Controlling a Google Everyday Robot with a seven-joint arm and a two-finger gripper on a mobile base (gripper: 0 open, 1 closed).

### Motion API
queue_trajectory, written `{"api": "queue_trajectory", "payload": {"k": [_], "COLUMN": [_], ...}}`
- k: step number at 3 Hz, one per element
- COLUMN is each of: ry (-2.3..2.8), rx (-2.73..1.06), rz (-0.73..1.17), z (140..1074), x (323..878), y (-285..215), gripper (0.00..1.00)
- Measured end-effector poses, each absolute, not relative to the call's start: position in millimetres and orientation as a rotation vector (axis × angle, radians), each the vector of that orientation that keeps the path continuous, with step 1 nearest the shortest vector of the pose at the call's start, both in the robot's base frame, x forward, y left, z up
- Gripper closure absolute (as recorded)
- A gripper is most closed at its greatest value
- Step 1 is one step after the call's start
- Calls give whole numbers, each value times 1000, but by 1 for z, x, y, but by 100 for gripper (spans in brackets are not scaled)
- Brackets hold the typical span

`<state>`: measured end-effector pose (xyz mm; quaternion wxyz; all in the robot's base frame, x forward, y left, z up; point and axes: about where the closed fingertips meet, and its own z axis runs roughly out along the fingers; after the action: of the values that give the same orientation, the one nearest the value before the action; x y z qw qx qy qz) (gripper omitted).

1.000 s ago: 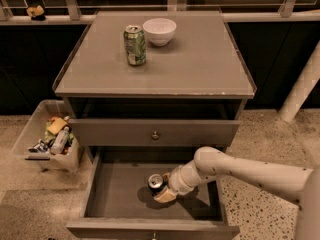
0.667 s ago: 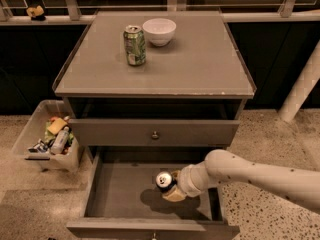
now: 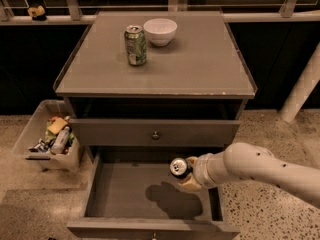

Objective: Pick pepsi can from middle drawer and place on counter

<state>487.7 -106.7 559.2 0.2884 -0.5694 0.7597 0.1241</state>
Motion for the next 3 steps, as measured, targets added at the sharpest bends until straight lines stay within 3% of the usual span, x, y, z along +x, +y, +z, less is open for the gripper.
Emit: {"api": "queue_trajectory", "payload": {"k": [2,3], "ry": [2035,1966], "rx": [-1469,-1438], "rz": [222,62], "z": [591,680], "x": [489,498], "y": [-129,-151], "gripper": [100,100]}}
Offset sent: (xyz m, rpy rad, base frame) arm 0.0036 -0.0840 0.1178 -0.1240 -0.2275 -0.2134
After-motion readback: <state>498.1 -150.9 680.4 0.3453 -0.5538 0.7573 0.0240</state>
